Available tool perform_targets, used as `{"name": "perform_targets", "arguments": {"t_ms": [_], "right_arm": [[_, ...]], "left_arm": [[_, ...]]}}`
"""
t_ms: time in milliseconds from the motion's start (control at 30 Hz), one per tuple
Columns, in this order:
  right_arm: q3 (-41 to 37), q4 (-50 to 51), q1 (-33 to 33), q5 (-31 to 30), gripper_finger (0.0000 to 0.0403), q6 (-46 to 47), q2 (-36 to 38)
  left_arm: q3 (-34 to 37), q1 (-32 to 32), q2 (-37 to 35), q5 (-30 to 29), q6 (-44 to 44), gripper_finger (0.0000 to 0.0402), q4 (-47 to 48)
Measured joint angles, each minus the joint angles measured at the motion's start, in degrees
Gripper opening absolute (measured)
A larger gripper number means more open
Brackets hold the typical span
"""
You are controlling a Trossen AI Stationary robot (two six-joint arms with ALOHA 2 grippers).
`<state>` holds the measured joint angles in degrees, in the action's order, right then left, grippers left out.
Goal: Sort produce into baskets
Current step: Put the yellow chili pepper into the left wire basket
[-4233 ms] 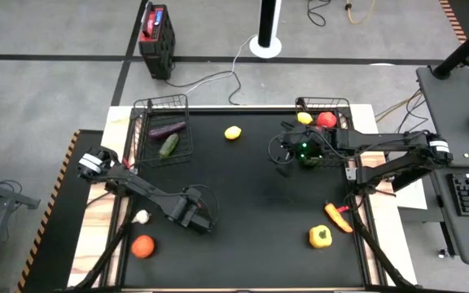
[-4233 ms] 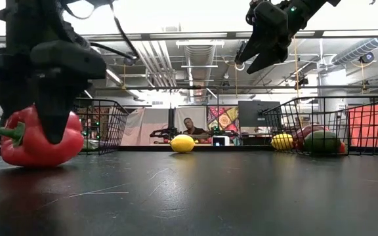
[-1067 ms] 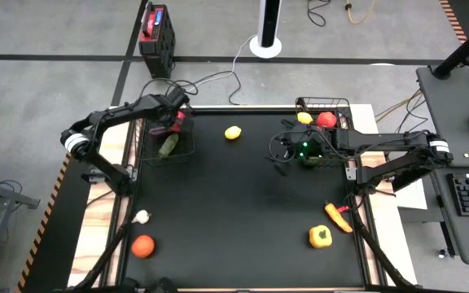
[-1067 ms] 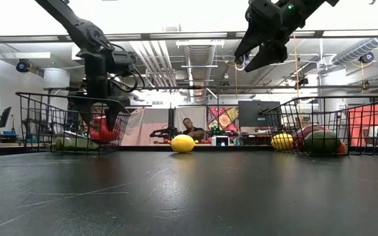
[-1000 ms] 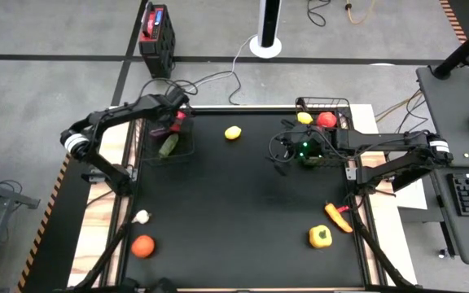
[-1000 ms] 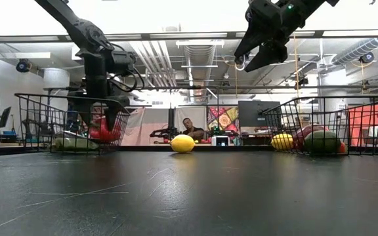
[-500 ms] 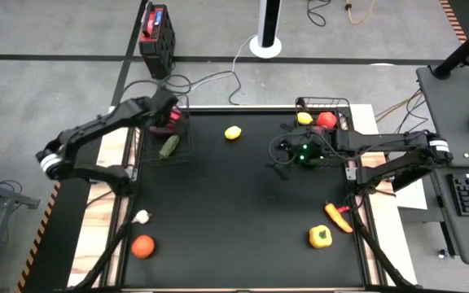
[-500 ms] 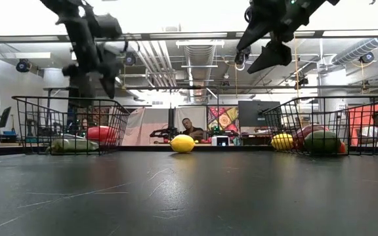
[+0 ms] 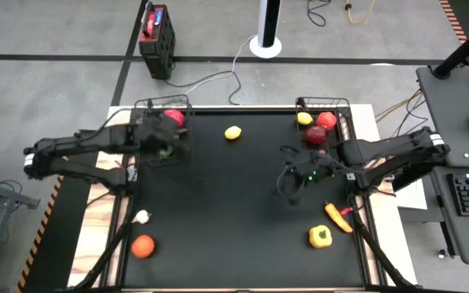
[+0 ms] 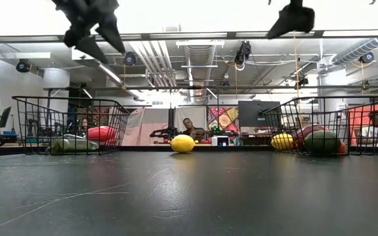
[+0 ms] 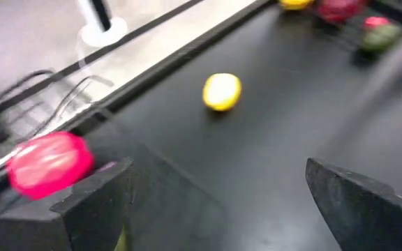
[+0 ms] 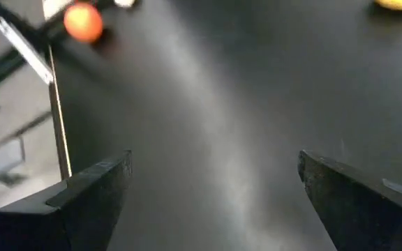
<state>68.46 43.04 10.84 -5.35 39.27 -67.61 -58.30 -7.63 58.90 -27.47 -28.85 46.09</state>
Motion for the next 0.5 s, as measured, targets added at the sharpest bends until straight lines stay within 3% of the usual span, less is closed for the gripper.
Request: {"name": "perform_targets", "arguments": {"t_ms": [267, 500], "right_arm": [[10.00, 20.22, 7.80, -2.18, 0.0396, 10.71, -9.56], [14.54, 37.56, 11.83, 3.13, 0.0396, 17.04, -18.00]], "left_arm": [[0.00, 20.18, 2.08, -8.76, -9.45, 0.0393, -0.45], [0.00, 29.77, 4.76, -12.66, -15.35, 0.0393, -1.08]]}}
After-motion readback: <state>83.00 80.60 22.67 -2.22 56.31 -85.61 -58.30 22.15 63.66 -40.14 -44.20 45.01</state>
